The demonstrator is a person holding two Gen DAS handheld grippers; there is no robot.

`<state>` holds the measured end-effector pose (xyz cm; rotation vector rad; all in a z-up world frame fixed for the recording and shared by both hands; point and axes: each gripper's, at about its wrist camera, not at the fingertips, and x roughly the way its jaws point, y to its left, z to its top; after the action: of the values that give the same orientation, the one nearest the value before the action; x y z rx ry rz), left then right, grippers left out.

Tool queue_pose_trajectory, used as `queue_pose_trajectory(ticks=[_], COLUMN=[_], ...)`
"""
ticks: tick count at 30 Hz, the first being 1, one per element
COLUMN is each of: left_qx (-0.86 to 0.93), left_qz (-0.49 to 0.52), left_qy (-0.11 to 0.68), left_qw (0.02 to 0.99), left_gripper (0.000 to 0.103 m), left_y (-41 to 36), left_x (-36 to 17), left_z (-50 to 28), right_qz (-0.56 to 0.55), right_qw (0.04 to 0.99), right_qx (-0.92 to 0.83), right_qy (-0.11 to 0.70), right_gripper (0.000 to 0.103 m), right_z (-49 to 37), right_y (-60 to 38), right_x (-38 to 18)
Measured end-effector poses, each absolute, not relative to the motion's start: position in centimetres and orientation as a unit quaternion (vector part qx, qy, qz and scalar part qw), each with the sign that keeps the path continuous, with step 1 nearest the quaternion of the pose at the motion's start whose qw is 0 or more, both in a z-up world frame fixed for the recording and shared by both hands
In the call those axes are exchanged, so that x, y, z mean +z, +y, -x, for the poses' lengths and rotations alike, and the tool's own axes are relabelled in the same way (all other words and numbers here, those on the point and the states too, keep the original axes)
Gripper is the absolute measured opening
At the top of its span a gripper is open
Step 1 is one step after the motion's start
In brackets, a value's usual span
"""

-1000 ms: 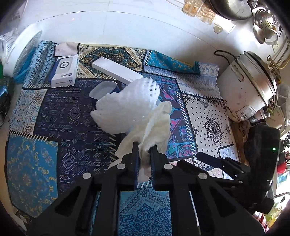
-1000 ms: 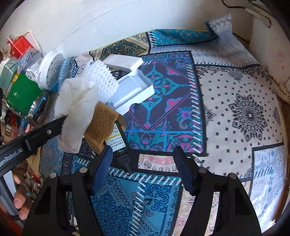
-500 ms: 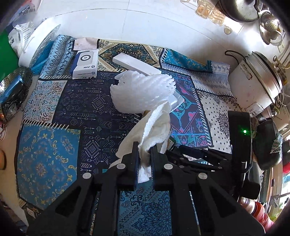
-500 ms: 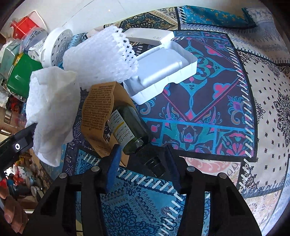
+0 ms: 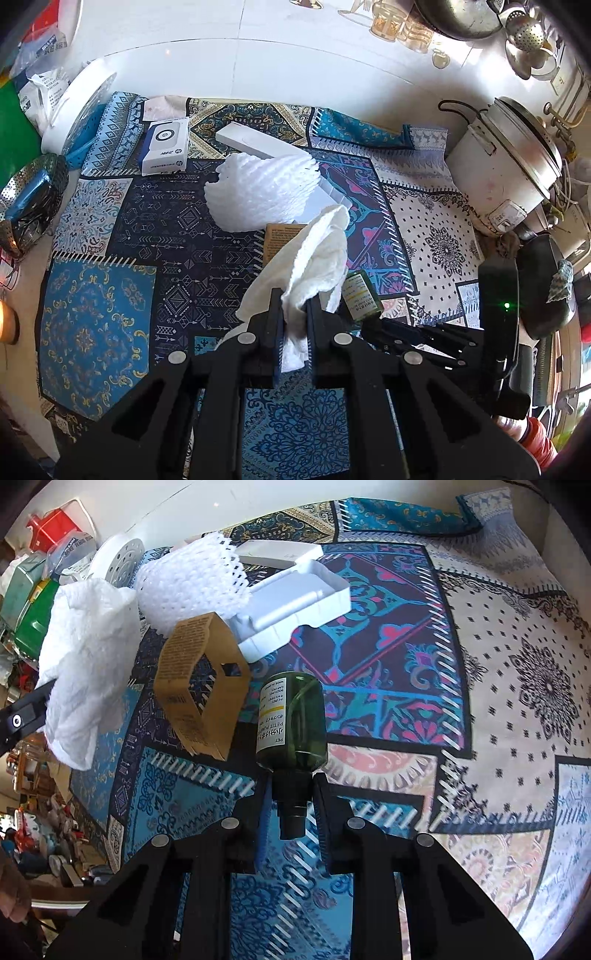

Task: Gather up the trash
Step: 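Lift the tissue with the left tool while the right tool lifts the green bottle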

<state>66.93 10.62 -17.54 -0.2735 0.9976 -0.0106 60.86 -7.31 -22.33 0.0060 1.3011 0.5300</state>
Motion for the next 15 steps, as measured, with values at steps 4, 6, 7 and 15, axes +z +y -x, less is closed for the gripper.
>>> queue_pose_trajectory(ticks=[4,6,7,15], left_qx=[0.002,0.013,0.019,0.053], left_qz=[0.13,0.133,0.136,0.161], left_qy=[0.466,0.457,0.452,0.422], left_qw=[0.875,0.879,0.881,0.89], left_gripper=[0.01,0.01,0.01,0.009], left_y=[8.7,7.9,7.5,5.7], left_x=[-16.9,-16.6,-16.4,-14.5], left_z=[-66.1,-65.5,-65.3,-61.8], right_qz=[-0.009,-0.008,-0.007,0.0], right_qw=[0.771,0.778,0.781,0.8], right_qx=[0.244,0.249,0.251,0.276], right_qy=[0.588,0.577,0.571,0.533], right_gripper=[0.02,0.02,0.02,0.02], right_z=[-59.9,-59.5,-59.3,-57.2], right_y=[-9.9,-10.9,-11.3,-13.8], right_x=[-20.9,-19.9,-19.5,-15.4])
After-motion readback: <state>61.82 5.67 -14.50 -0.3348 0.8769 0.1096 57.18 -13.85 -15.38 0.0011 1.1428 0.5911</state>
